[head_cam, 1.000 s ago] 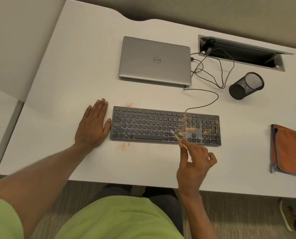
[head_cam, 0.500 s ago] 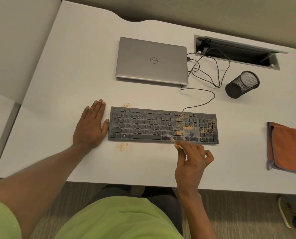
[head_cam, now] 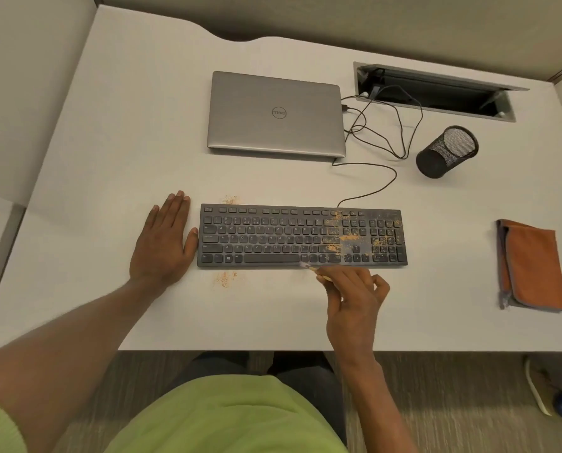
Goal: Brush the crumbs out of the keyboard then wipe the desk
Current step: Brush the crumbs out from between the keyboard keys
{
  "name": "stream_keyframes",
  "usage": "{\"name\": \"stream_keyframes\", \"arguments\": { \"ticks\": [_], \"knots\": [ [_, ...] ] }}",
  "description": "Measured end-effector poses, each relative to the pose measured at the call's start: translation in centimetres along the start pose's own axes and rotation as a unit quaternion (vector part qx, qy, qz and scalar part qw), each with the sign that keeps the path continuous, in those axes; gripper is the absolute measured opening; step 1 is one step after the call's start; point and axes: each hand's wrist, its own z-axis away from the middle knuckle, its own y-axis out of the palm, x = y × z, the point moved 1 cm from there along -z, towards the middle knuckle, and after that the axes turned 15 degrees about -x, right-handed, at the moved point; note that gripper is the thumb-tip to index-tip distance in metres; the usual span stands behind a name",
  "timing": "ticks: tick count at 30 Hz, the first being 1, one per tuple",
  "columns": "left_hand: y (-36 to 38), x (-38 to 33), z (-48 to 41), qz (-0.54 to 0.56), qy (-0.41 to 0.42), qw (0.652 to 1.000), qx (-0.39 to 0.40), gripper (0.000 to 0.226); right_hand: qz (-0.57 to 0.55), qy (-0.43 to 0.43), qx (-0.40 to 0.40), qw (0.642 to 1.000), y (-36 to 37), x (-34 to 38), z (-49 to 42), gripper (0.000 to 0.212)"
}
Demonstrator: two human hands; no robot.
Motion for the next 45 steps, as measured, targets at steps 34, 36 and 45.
{"name": "stream_keyframes", "arguments": {
  "ticks": [34, 36, 45],
  "knots": [
    [-0.2, -0.1, 0.0, -0.001, 0.000, 1.000, -0.002, 0.070, 0.040, 0.026, -0.032, 0.998, -0.2, -1.8, -2.7, 0.017],
    [-0.2, -0.1, 0.0, 0.000, 0.000, 1.000, -0.003, 0.070, 0.060, 0.045, -0.060, 0.995, -0.7, -2.5, -2.8, 0.017],
    [-0.3, -0.2, 0.0, -0.001, -0.004, 1.000, 0.005, 0.070, -0.014, 0.154, -0.149, 0.977, -0.7, -1.0, -1.3, 0.020]
  ]
}}
